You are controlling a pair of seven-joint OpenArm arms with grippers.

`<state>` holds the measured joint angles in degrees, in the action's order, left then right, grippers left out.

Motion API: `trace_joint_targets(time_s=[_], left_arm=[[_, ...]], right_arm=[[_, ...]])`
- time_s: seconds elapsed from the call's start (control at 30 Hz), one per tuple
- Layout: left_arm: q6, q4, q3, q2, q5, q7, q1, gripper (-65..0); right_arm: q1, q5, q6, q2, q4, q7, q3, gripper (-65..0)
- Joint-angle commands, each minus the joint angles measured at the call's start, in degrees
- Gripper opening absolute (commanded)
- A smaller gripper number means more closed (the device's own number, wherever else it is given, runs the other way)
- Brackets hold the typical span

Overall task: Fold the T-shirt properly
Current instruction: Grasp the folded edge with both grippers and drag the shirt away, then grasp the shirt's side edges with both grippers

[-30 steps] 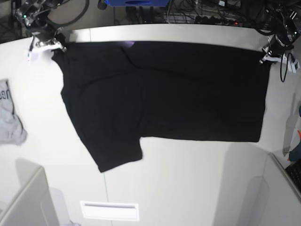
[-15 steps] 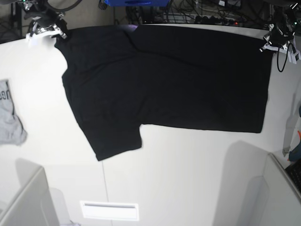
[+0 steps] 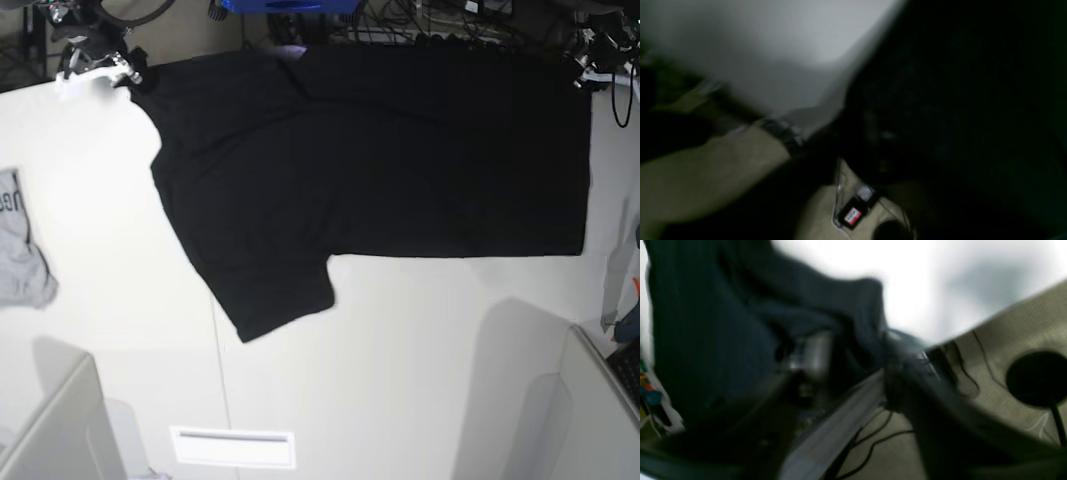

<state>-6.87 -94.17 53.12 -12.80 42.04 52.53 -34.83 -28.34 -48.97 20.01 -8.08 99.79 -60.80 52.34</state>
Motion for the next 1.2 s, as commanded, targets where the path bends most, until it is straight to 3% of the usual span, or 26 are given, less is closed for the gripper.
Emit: trace_joint_targets(time_s=[0.0, 0.07, 0.13, 0.3, 0.53, 0.63, 0.8, 0.83, 0.97, 1.07, 1.17], left_arm=[[-0.55, -2.22, 1.16, -0.79, 1.17, -0.80, -0.38, -29.5], [-0.55, -4.25, 2.74, -0.70, 1.17, -0.80, -0.38, -15.3], [-0.55, -6.01, 4.85, -0.61, 1.17, -0.80, -0.38, -7.9], [-0.55, -7.94, 10.22, -0.79, 1.17, -0.80, 2.87, -7.2], [-0.55, -10.31, 11.10, -2.10, 1.17, -0.80, 8.06, -8.1], [-0.55, -12.95, 11.10, -2.19, 1.17, -0.80, 9.82, -22.1], [-0.55, -13.57, 7.84, -5.44, 0.73, -0.80, 11.49, -60.9], [-0.55, -13.48, 6.79, -5.97, 0.73, -0.80, 11.49, -65.0], [-0.55, -13.39, 6.35, -6.68, 0.55, -0.80, 11.14, -65.0], [-0.55, -13.39, 6.44, -6.76, 0.55, -0.80, 11.05, -65.0], [-0.55, -13.30, 6.44, -6.85, 0.46, -0.80, 11.05, -65.0]], right_arm=[[-0.45, -0.13, 0.08, 0.47, 1.00, 0.62, 0.63, -28.7], [-0.63, -0.30, 0.25, 0.21, 2.32, 0.71, 4.32, -28.2], [-0.45, -0.30, 0.34, 0.12, 3.99, 1.67, 6.96, -28.7], [0.51, -0.04, 0.25, 2.85, 8.04, 4.58, 6.26, -28.7], [12.29, 0.31, -0.54, 10.05, 8.04, 2.20, -10.45, -28.7], [20.47, 2.07, -3.79, 12.16, 6.45, 2.20, -17.92, -28.7], [39.28, 13.41, -5.11, 13.22, -11.30, 2.38, -29.26, -28.5], [43.06, 15.78, -5.02, 13.22, -16.32, 2.90, -30.84, -28.5], [54.49, 22.20, -5.02, 13.39, -35.48, 8.44, -37.26, -28.1], [59.15, 23.17, -5.02, 15.15, -47.35, 13.54, -42.45, -23.4], [61.08, 23.17, -5.02, 16.21, -55.44, 18.47, -47.46, -22.8]])
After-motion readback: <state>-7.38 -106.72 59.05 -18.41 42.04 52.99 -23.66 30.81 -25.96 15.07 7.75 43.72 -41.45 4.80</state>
